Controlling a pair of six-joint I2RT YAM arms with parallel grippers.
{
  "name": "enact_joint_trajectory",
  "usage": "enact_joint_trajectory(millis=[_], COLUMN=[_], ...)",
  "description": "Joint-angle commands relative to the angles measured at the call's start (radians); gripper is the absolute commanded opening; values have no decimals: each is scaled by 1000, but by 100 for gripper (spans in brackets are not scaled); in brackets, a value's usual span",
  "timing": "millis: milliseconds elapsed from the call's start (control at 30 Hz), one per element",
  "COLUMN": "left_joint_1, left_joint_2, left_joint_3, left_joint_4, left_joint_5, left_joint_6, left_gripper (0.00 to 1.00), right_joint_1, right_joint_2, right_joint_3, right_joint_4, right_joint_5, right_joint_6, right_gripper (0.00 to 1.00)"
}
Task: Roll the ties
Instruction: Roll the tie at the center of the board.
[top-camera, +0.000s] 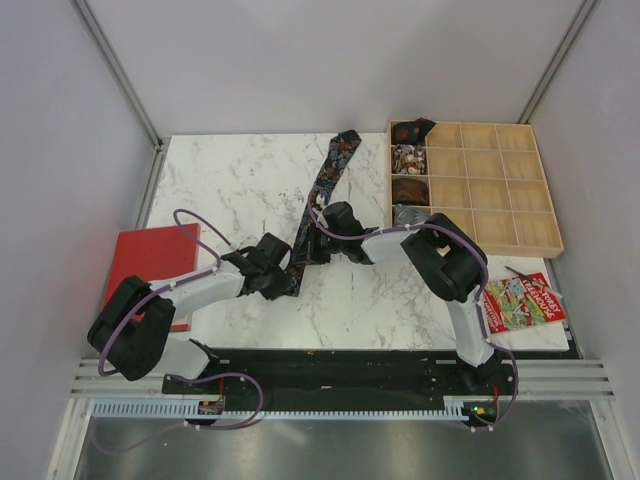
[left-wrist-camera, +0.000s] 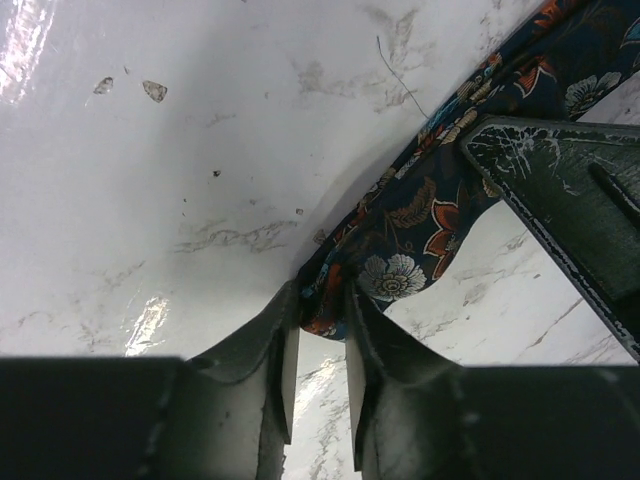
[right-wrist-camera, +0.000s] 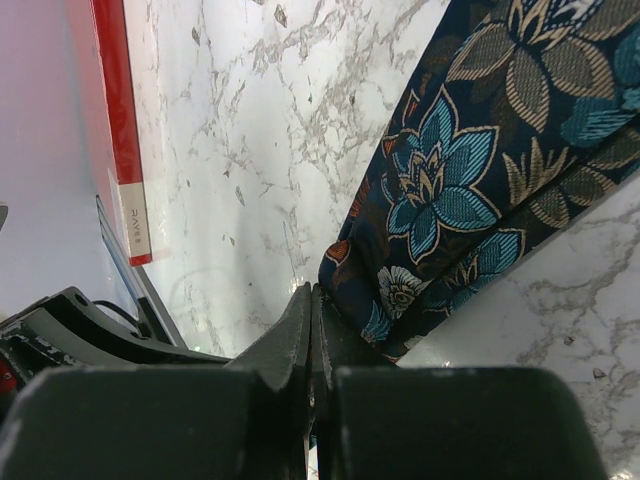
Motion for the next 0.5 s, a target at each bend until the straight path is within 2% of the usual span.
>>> enact_joint_trajectory(millis=[0,100,267,333,467], left_joint_1=[-12,-18,-35,-35,-35], left_joint_2=[31,25,-36,-62,-144], left_joint_3=[-6,0,20,19,-1], left_joint_4=[-12,-18,-49,-69,-115], left_joint_5=[-36,-35,-9,26,100], left_joint_6=[-38,-22,71,102,186], left_gripper=[21,13,8,2,2], right_joint_1=[-5,-5,-5,-6,-3], right_joint_2=[21,21,1,-26,-79], right_joint_3=[-28,-30,-33,-36,-27], right_joint_4=[-45,-45,-49,-56,-94], right_joint_5=[16,16,12,13,18], right_joint_6=[-16,-14,-17,-26,-40], right_gripper=[2,2,2,2,3])
